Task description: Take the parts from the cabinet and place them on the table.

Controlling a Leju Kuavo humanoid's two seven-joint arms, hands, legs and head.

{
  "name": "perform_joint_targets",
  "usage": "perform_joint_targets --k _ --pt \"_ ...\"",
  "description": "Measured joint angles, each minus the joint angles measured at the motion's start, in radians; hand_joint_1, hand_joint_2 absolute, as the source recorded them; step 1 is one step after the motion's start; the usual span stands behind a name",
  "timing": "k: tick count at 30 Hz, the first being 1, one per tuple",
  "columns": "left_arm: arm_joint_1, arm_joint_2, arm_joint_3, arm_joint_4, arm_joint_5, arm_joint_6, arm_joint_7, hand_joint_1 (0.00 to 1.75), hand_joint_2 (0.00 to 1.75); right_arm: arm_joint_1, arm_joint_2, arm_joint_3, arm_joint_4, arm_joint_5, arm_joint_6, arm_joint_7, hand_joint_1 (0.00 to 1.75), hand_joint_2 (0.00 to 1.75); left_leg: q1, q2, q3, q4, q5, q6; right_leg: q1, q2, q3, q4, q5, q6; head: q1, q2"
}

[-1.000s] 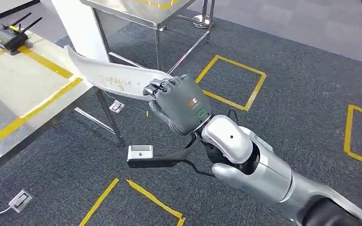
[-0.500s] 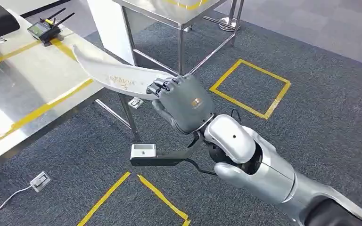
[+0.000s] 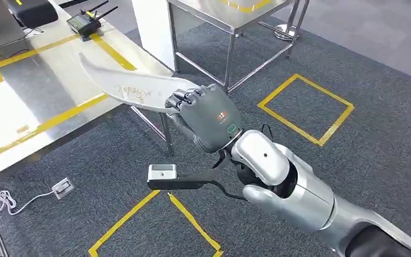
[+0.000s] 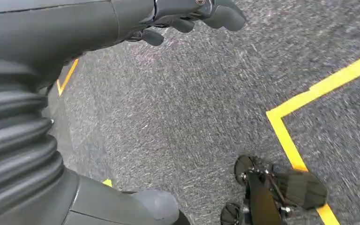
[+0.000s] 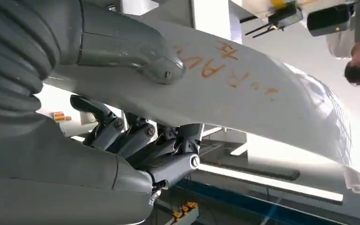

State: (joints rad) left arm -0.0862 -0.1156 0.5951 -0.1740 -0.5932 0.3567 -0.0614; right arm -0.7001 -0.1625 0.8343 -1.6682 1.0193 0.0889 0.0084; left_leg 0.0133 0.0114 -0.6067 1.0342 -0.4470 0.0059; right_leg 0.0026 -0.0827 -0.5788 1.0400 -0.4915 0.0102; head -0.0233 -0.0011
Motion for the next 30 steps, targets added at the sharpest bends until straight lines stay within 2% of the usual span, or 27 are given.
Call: perform_joint_targets --k 1,2,3,4,5,6,7,8,9,10,11,12,14,15,16,17,18,19,20,21,22,24,25,26,27,29,30 --pt "0.000 -0.001 0.000 0.000 0.000 0.000 0.000 0.00 1.75 -0.001 0.000 0.000 0.000 0.000 0.000 0.000 1.75 1.75 0.001 -0.007 -0.001 0.000 0.001 0.003 -0.003 0.037 -0.010 0.031 -0.024 0.007 0.001 0.000" --pt "-0.003 -0.002 0.000 0.000 0.000 0.000 0.001 0.00 1.75 -0.002 0.000 0.000 0.000 0.000 0.000 -0.002 1.75 1.75 0.003 -0.013 -0.003 0.000 0.003 0.007 -0.006 0.062 -0.043 0.101 -0.065 0.012 0.002 0.000" --pt "-0.004 -0.003 0.000 0.000 0.000 0.000 0.002 0.00 1.75 -0.002 0.000 0.000 0.000 0.000 0.000 -0.001 1.75 1.75 0.003 -0.021 -0.006 0.000 0.004 0.008 -0.007 0.073 -0.083 0.186 -0.104 0.015 0.002 0.000" --pt "-0.004 -0.004 0.000 0.000 0.000 0.000 0.003 0.00 1.75 0.000 0.000 0.000 0.000 0.000 0.000 -0.001 1.75 1.75 0.002 -0.030 -0.007 0.000 0.004 0.009 -0.008 0.075 -0.117 0.255 -0.128 0.017 0.002 0.000" --pt "-0.002 -0.004 0.000 0.000 0.000 0.000 0.006 0.00 1.75 0.001 0.000 0.000 0.000 0.000 0.001 -0.001 1.75 1.75 0.003 -0.039 -0.009 0.001 0.005 0.009 -0.008 0.075 -0.139 0.295 -0.135 0.017 0.002 0.000" --pt "-0.001 -0.004 0.000 0.000 0.000 0.000 0.008 0.00 1.75 0.001 0.000 0.000 0.000 0.000 0.001 -0.001 1.75 1.75 0.003 -0.049 -0.009 0.001 0.005 0.008 -0.009 0.075 -0.137 0.287 -0.117 0.016 0.002 0.000" --pt "0.000 -0.004 0.000 0.000 0.000 0.000 0.008 0.00 1.75 0.001 0.000 0.000 0.000 0.000 0.001 -0.001 1.75 1.75 0.003 -0.058 -0.009 0.002 0.006 0.007 -0.010 0.077 -0.115 0.238 -0.082 0.014 0.003 0.000" --pt "-0.001 -0.004 0.000 0.000 -0.002 0.000 0.008 0.00 1.75 0.000 0.000 0.000 0.000 0.000 0.001 -0.001 1.75 1.75 0.003 -0.070 -0.009 0.003 0.007 0.005 -0.011 0.085 -0.068 0.142 -0.028 0.010 0.003 0.000" --pt "-0.002 -0.005 0.000 0.000 -0.003 0.000 0.008 0.00 1.75 -0.001 0.000 -0.001 0.000 0.000 0.001 -0.001 1.75 1.75 0.004 -0.079 -0.008 0.004 0.008 0.002 -0.012 0.102 -0.025 0.054 0.012 0.006 0.003 0.000" --pt "-0.002 -0.006 0.000 0.000 -0.003 0.000 0.008 0.00 1.75 -0.001 0.000 -0.001 0.000 0.000 0.000 0.000 1.75 1.75 0.004 -0.087 -0.012 0.004 0.009 -0.004 -0.014 0.143 -0.002 0.006 0.004 0.000 0.002 0.000" --pt "-0.005 -0.005 0.000 0.000 -0.005 0.000 0.008 0.00 1.75 -0.002 0.000 -0.002 0.000 0.000 0.000 0.000 1.75 1.75 0.002 -0.095 -0.018 0.008 0.011 -0.012 -0.013 0.146 -0.002 -0.007 0.006 0.000 0.002 0.000" --pt "-0.005 -0.005 0.000 0.000 -0.005 0.000 0.008 0.00 1.75 -0.001 0.000 -0.002 0.000 0.000 0.001 0.002 1.75 1.75 0.005 -0.101 -0.020 0.004 0.016 -0.019 -0.009 0.139 -0.004 -0.006 0.006 -0.002 0.003 0.000" --pt "0.001 -0.005 0.000 0.000 -0.008 0.000 0.010 0.00 1.75 -0.002 0.001 -0.002 0.000 0.000 0.001 0.006 1.75 1.75 0.008 -0.117 -0.021 -0.006 0.022 -0.034 -0.004 0.126 0.000 -0.007 0.009 -0.014 0.002 0.000" --pt "0.001 -0.004 0.000 0.000 -0.010 0.000 0.011 0.00 1.75 -0.002 0.004 -0.002 -0.001 0.000 0.001 0.006 1.75 1.75 0.008 -0.115 -0.026 -0.002 0.020 -0.039 -0.015 0.113 0.006 -0.019 0.017 -0.024 0.003 0.000" --pt "0.002 -0.004 0.000 0.001 -0.012 0.000 0.013 0.00 1.75 -0.002 0.006 -0.003 -0.001 0.000 0.001 0.006 1.75 1.75 0.004 -0.069 -0.038 0.023 0.000 -0.042 -0.013 0.102 0.010 -0.022 0.019 -0.030 -0.003 0.000" --pt "-0.001 -0.004 0.000 0.001 -0.013 0.000 0.016 0.00 1.75 -0.003 0.006 -0.004 -0.001 0.001 0.000 0.006 1.75 1.75 0.003 -0.042 -0.063 0.079 -0.034 -0.044 -0.013 0.094 0.009 -0.022 0.019 -0.037 -0.006 0.000" --pt "-0.003 -0.004 0.000 0.001 -0.013 0.000 0.018 0.00 1.75 -0.002 0.006 -0.004 -0.001 0.001 0.001 0.006 1.75 1.75 0.004 -0.029 -0.099 0.156 -0.072 -0.047 -0.011 0.082 0.009 -0.022 0.019 -0.038 -0.005 0.000" --pt "-0.003 -0.004 0.000 0.001 -0.013 0.000 0.019 0.00 1.75 0.000 0.006 -0.004 -0.001 0.001 0.002 0.006 1.75 1.75 0.004 -0.025 -0.134 0.230 -0.102 -0.049 -0.009 0.071 0.009 -0.022 0.017 -0.040 -0.005 0.000" --pt "-0.003 -0.004 0.000 0.001 -0.013 0.000 0.020 0.00 1.75 0.002 0.006 -0.004 -0.001 0.001 0.002 0.006 1.75 1.75 0.004 -0.023 -0.159 0.284 -0.117 -0.051 -0.009 0.061 0.008 -0.021 0.017 -0.040 -0.005 0.000" --pt "-0.001 -0.004 0.000 0.001 -0.013 0.000 0.021 0.00 1.75 0.004 0.006 -0.004 -0.001 0.001 0.002 0.006 1.75 1.75 0.004 -0.021 -0.161 0.293 -0.107 -0.052 -0.009 0.050 0.009 -0.021 0.017 -0.040 -0.005 0.000" --pt "-0.001 -0.005 0.000 0.001 -0.013 0.000 0.023 0.00 1.75 0.004 0.006 -0.004 -0.001 0.001 0.002 0.006 1.75 1.75 0.004 -0.018 -0.139 0.255 -0.079 -0.052 -0.009 0.041 0.009 -0.020 0.016 -0.040 -0.005 0.000" --pt "-0.002 -0.004 0.000 0.001 -0.013 0.000 0.025 0.00 1.75 0.003 0.006 -0.004 -0.001 0.003 0.002 0.006 1.75 1.75 0.004 0.005 -0.051 0.095 -0.005 -0.049 -0.010 0.025 0.010 -0.016 0.012 -0.034 -0.005 0.000" --pt "-0.003 -0.004 0.000 0.001 -0.013 0.000 0.025 0.00 1.75 0.003 0.007 -0.004 -0.001 0.004 0.002 0.005 1.75 1.75 0.002 0.042 -0.012 0.017 0.000 -0.045 -0.007 0.018 0.010 -0.011 0.008 -0.028 -0.005 0.000" --pt "-0.006 -0.004 0.000 0.001 -0.012 0.000 0.026 0.00 1.75 0.003 0.007 -0.005 -0.001 0.004 0.001 0.005 1.75 1.75 -0.008 0.041 -0.003 0.008 -0.005 -0.033 0.001 0.015 0.006 -0.003 0.003 -0.022 -0.007 0.000" --pt "-0.006 -0.005 0.000 0.001 -0.011 0.000 0.025 0.00 1.75 0.003 0.007 -0.005 -0.001 0.005 0.001 0.005 1.75 1.75 -0.003 0.028 -0.009 0.009 -0.001 -0.021 0.003 0.008 0.005 -0.006 0.004 -0.018 -0.002 0.000" --pt "-0.003 -0.005 0.002 0.001 -0.009 0.000 0.026 0.00 1.75 0.003 0.009 -0.005 -0.001 0.006 0.001 0.003 1.75 1.75 -0.008 0.014 -0.013 0.010 0.000 -0.010 0.002 -0.006 0.011 -0.012 0.007 -0.010 -0.002 0.000" --pt "-0.002 -0.005 0.002 0.001 -0.006 0.000 0.026 0.00 1.75 0.002 0.009 -0.005 -0.001 0.007 0.001 0.003 1.75 1.75 -0.003 0.005 -0.011 0.005 0.005 -0.001 0.001 -0.006 0.012 -0.010 0.002 -0.001 -0.003 0.000"
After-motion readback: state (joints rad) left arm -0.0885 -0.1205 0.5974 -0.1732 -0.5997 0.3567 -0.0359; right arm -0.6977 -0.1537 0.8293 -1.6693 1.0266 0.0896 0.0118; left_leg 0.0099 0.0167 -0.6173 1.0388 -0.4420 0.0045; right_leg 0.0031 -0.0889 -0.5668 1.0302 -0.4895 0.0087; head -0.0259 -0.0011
